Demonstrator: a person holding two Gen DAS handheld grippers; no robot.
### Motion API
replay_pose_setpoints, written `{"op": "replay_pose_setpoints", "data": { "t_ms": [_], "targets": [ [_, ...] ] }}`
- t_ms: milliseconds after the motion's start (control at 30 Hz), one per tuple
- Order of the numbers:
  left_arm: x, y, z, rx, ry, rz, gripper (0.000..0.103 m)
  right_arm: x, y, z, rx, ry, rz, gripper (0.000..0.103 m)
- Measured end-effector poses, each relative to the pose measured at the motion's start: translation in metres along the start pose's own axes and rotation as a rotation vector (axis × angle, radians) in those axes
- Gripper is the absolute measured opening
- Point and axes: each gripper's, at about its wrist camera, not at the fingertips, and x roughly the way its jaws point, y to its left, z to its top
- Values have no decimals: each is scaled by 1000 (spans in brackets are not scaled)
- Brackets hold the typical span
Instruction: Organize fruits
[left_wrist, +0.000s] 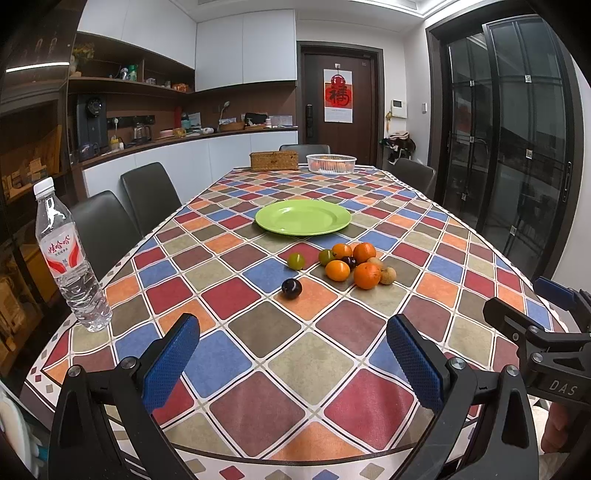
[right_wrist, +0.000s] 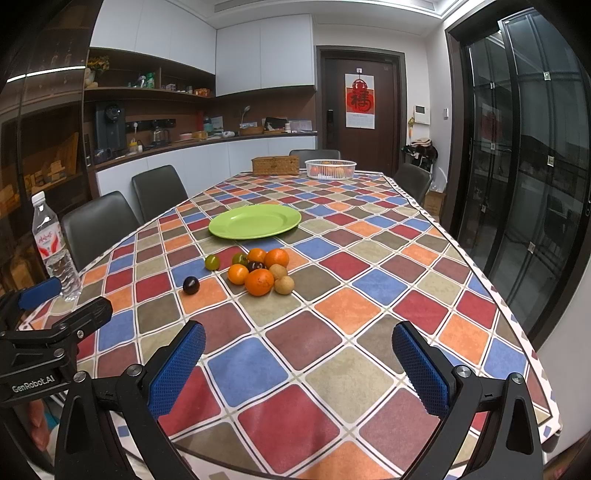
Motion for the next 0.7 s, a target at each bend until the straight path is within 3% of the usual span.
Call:
{"op": "replay_pose_setpoints", "data": {
  "t_ms": [700],
  "targets": [
    [8,5,0,-21,8,5,103,0,9,10,-60,-3,0,102]
  ]
}}
